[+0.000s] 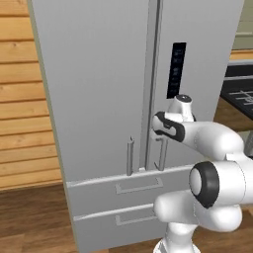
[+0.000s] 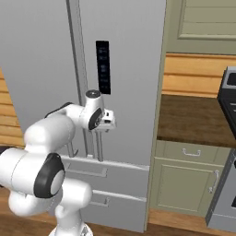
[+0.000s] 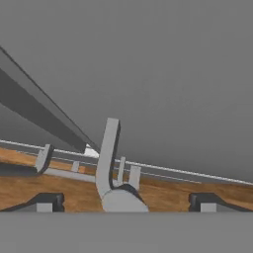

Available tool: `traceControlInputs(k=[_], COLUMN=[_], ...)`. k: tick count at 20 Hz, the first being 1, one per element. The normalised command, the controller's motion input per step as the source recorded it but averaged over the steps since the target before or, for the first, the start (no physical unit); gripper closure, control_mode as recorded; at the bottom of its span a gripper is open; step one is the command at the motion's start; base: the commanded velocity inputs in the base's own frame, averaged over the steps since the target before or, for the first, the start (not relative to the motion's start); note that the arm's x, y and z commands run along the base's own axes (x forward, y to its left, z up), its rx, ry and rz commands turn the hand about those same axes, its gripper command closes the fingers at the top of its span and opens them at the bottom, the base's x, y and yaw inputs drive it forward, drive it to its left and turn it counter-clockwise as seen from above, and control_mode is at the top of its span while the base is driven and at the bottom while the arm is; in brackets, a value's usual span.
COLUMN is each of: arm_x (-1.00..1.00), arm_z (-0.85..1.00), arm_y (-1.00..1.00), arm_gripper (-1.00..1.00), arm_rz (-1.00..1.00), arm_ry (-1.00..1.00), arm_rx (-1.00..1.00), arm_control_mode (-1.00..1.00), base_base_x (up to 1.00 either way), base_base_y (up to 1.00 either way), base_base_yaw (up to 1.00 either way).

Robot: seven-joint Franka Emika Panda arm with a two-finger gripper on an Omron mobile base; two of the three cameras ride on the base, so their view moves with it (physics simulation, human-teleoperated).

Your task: Take the strawberry from the fridge and place it on top of the pancake, located on the dining counter.

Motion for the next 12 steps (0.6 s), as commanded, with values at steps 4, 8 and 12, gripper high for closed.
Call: traceControlInputs(k=[4,8,12], arm_x=[0.17,0.01,-0.21], arm_z=[-0.32,-0.25,-0.23], arm_y=[-0.03,0.00,0.00], arm_gripper=[-1.00,-1.00,1.00], arm_rz=[0.00,0.00,0.00], arm_ry=[-0.02,0.00,-0.01], arm_rx=[0.00,0.00,0.00], arm_control_mode=[-1.00,-1.00,-1.00], base_base_x=[0.00,0.00,0.00], base_base_y=[0.00,0.00,0.00], base_base_yaw=[0.00,0.00,0.00])
